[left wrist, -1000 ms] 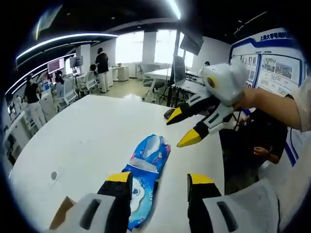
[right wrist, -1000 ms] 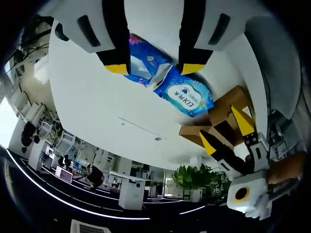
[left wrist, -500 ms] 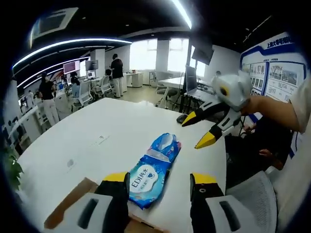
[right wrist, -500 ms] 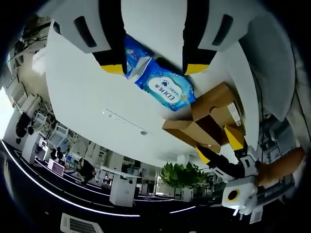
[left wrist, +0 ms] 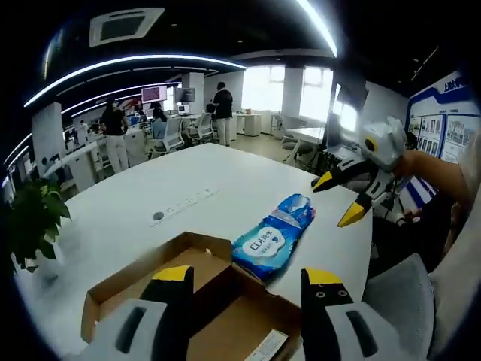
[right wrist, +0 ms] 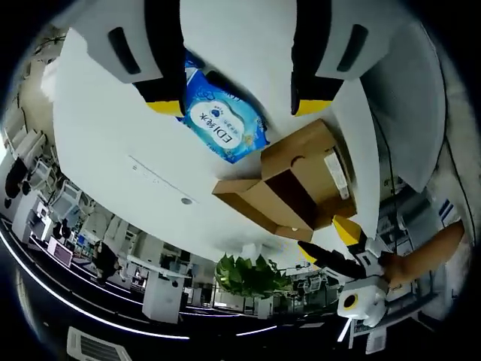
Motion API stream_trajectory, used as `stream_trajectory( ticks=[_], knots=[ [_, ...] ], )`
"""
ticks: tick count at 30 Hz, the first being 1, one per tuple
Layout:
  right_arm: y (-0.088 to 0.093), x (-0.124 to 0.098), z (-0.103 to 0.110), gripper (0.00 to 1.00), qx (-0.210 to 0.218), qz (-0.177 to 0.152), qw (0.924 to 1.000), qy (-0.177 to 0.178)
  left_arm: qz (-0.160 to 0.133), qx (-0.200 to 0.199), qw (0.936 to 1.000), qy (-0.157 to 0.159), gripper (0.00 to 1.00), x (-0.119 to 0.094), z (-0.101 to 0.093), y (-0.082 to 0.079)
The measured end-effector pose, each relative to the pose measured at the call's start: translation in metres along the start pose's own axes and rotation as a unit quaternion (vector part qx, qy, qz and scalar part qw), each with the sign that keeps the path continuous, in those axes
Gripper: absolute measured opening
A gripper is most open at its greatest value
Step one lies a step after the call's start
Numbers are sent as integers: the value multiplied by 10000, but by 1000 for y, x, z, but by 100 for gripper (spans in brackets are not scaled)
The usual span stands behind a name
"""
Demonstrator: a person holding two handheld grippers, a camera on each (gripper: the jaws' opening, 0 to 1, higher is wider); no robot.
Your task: Operate the shoe box by opening the lid, removing the specified soft item, and placing it in the target area until the item is outside and the box remains undamaged.
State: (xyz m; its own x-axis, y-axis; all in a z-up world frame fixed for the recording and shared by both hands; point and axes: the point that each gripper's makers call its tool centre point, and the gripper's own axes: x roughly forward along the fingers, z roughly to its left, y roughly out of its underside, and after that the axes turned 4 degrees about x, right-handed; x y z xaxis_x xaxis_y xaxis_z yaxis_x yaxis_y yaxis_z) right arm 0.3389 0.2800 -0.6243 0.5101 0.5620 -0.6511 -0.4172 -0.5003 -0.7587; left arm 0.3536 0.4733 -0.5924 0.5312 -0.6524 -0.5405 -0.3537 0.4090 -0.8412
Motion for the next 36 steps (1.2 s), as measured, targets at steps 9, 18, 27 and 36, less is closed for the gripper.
stream_trajectory(
  ticks=[9,18,27,36],
  knots=[
    [-11,25,30,55,-331,189,9978,-548,111,-414,9980,-466,61,-42,29,44],
    [-17,47,45,56,-698,428,9927,-888,232,-756,9927,-906,61,-72,55,78],
    [-26,74,63,56,-1014,642,9845,-1280,416,-1135,9826,-1410,61,-96,82,117],
    [-34,105,86,55,-1260,819,9750,-1634,631,-1611,9681,-1813,56,-109,102,157]
  ],
)
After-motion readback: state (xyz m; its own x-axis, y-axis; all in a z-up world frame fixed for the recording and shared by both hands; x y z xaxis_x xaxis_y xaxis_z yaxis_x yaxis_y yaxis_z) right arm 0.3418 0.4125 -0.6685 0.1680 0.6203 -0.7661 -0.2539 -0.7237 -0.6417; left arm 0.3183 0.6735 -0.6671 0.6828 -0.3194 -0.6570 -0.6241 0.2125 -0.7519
